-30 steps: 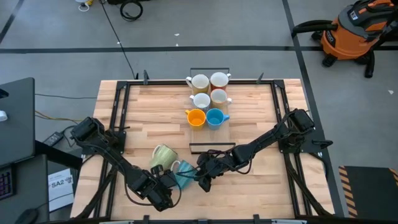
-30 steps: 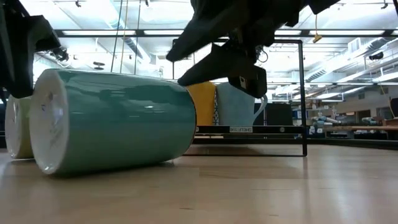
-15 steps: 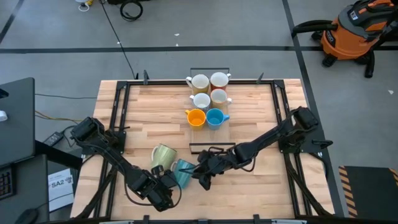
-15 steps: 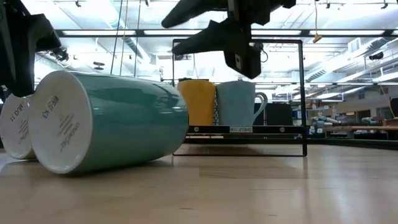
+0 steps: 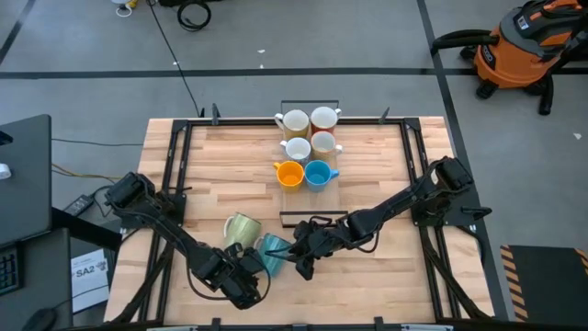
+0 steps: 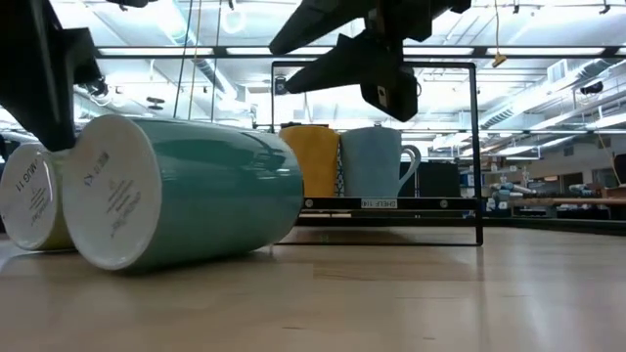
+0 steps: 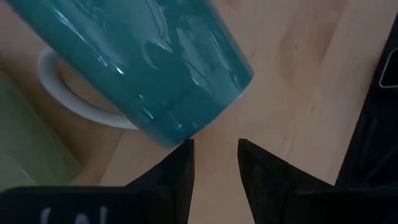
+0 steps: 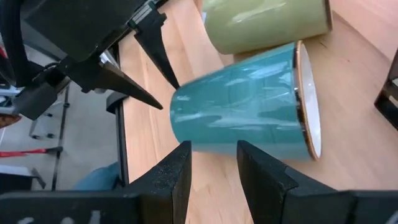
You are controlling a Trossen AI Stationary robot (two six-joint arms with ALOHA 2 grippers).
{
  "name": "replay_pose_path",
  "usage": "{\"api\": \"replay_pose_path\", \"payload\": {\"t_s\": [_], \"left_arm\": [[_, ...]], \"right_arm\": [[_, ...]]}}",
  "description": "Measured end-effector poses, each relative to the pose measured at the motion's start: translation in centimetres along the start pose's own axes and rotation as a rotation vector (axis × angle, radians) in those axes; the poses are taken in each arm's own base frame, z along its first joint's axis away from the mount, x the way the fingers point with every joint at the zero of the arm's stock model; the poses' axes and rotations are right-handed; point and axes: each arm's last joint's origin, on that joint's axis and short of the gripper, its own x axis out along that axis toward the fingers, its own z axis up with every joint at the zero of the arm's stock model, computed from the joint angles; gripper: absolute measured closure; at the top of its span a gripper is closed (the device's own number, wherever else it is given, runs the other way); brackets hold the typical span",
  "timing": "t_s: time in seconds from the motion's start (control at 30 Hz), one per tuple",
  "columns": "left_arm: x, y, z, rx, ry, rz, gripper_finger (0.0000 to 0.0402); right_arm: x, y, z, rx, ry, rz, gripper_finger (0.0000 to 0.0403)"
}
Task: Place coffee mugs
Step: Put the light blue mug on the shelf
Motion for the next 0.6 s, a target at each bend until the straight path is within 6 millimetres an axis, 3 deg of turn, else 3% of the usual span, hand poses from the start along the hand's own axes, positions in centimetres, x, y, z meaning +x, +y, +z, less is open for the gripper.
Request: {"api": "replay_pose_path", "payload": {"t_s": [0.37,0.6], "left_arm": [[-0.1,1.7,-0.4,-0.136,0.040,0.170,0.0272],[0.0,1.5,-0.2,-0.154,0.025,0.147,0.0272]], "right_arm": [[-0.1,-0.3,-1.0,0.038,0.064,-0.057,0.0269],[0.0,-0.4,-1.1,0.101,0.062,-0.079,0.0269]]}}
